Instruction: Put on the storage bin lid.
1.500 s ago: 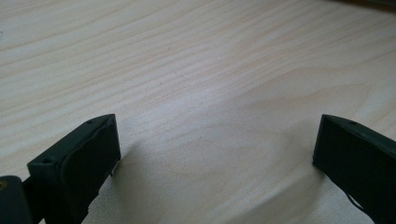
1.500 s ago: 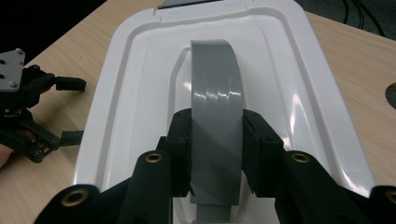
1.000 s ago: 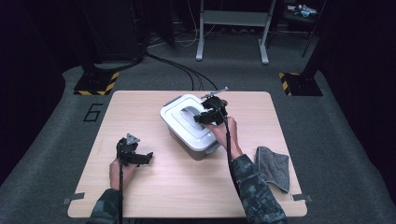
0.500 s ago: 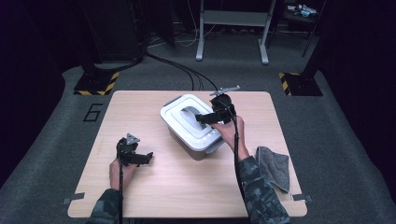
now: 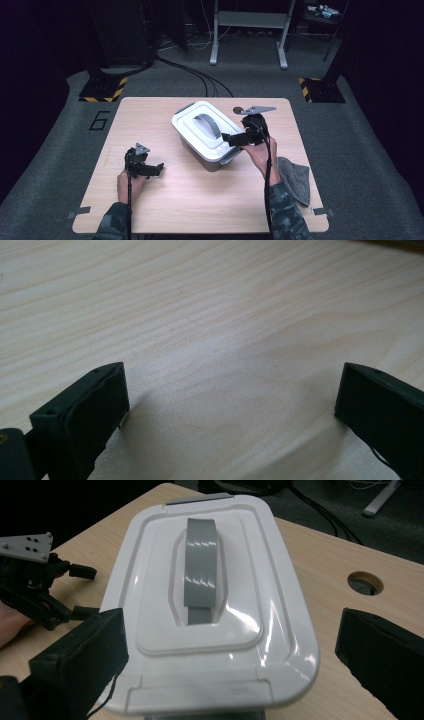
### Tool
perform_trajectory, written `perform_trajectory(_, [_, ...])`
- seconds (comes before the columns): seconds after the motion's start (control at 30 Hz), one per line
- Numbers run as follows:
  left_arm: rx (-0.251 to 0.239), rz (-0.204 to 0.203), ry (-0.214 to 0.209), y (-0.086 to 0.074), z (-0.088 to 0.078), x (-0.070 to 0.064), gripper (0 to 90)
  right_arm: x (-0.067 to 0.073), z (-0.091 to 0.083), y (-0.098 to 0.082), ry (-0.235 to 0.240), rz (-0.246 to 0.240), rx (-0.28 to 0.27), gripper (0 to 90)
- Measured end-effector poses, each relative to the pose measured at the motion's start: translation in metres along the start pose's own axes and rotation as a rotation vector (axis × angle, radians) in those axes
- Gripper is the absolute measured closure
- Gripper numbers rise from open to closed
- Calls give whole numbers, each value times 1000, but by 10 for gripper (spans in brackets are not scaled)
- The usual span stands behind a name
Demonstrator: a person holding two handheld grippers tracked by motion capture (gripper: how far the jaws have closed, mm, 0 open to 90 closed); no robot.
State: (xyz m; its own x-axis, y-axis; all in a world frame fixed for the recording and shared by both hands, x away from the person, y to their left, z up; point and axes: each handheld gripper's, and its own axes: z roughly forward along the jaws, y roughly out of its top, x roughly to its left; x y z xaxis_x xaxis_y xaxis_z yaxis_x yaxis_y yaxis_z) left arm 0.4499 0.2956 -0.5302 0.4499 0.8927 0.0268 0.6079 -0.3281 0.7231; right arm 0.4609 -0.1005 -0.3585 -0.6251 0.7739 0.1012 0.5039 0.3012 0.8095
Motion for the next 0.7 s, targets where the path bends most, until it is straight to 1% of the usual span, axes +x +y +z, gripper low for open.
perform_trajectory(0.03, [7, 6, -3, 0, -1, 1, 4, -1, -2, -5, -3, 0, -6, 0])
perform_trajectory(0.07, [7, 6, -3, 0, -1, 1, 4, -1, -2, -5, -3, 0, -6, 0])
perform_trajectory(0.1, [-6, -2, 5, 0, 0, 0, 4, -3, -8, -15, -15, 18, -16, 0])
perform_trajectory(0.33, [-6, -2, 5, 0, 0, 0, 4, -9, -19, -50, -67, 32, -19, 0])
perform_trajectory(0.47, [3, 2, -1, 0, 0, 0, 4, -14, -22, -72, -79, 54, -17, 0])
perform_trajectory(0.53, [-7, -2, 5, 0, 0, 0, 4, -15, -21, -82, -83, 64, -11, 0])
perform_trajectory(0.57, [4, 4, -1, 0, 0, 0, 4, -15, -20, -88, -80, 69, -5, 0])
perform_trajectory(0.6, [-7, -3, 5, 0, 1, 0, 4, -14, -18, -93, -81, 75, 3, 0])
perform_trajectory(0.7, [4, 4, -1, 0, 0, 0, 4, -12, -10, -109, -82, 86, 18, 1])
